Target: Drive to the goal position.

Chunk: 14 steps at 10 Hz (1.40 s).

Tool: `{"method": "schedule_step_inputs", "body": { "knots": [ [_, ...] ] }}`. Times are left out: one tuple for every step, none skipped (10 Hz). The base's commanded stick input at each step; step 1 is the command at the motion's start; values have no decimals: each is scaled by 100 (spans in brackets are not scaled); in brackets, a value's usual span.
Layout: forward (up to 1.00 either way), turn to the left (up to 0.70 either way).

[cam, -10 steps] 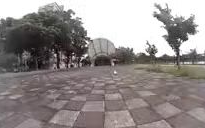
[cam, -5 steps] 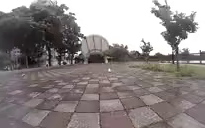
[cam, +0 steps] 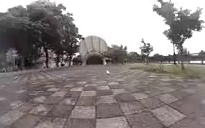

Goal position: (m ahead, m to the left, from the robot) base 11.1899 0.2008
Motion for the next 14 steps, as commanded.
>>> {"method": "schedule_step_inputs", "body": {
  "knots": [
    [100,0],
    [100,0],
    [100,0],
    [100,0],
    [100,0],
    [100,0],
    [100,0],
    [100,0],
    [100,0],
    [100,0],
    [100,0],
    [100,0],
    [100,0],
    [100,0]
  ]
}}
